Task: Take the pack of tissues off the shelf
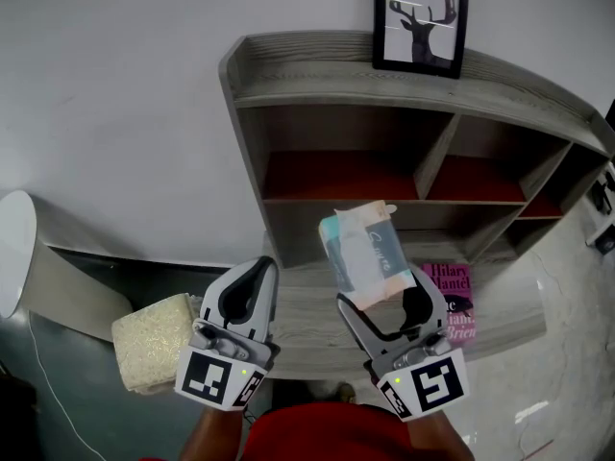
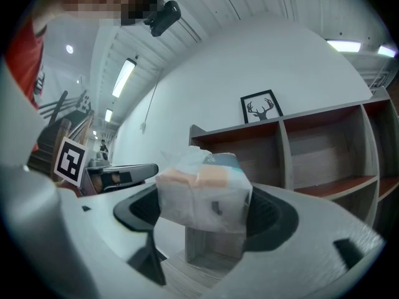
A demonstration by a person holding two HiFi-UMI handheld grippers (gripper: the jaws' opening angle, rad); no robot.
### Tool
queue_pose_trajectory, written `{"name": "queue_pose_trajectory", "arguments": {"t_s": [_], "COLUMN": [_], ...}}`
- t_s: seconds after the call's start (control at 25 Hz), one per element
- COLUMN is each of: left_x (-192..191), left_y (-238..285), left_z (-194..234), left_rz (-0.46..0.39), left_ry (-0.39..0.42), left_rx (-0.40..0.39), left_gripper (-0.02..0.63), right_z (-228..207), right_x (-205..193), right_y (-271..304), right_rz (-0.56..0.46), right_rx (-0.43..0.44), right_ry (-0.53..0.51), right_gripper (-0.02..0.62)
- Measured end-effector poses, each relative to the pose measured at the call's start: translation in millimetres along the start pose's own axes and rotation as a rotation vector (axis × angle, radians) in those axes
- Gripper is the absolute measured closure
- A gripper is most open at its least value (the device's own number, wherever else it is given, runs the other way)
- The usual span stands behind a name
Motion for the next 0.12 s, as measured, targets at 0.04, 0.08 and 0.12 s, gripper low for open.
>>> {"name": "queue_pose_trajectory", "arguments": {"t_s": [0.04,0.08,0.12], "left_x": [-0.5,-1.0,-1.4], "left_y": [0.3,0.6,0.9], "left_z": [0.1,0.2,0.4], "left_rz": [0.0,0.0,-0.001], "left_ry": [-0.001,-0.002,-0.003], "left_rx": [0.0,-0.001,-0.001], "left_gripper": [0.594,0.594,0.594], "right_z": [-0.2,-0.4,-0.6], "right_x": [-0.4,-0.9,-1.3], "right_y": [0.2,0.5,0.7], "right_rz": [0.002,0.003,0.005], "right_rx": [-0.001,-0.001,-0.002], "right_ry": [0.0,-0.001,-0.001], "right_gripper": [0.207,0.207,0.207]}}
Point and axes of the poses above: the fingertips, and each gripper's own axes: y forward along the fingers, z to its left, x out of its top, the point moved 5 cm from there along -y, backward along the fingers, and after that the axes turned 1 degree about -z, right-handed, at the moved point
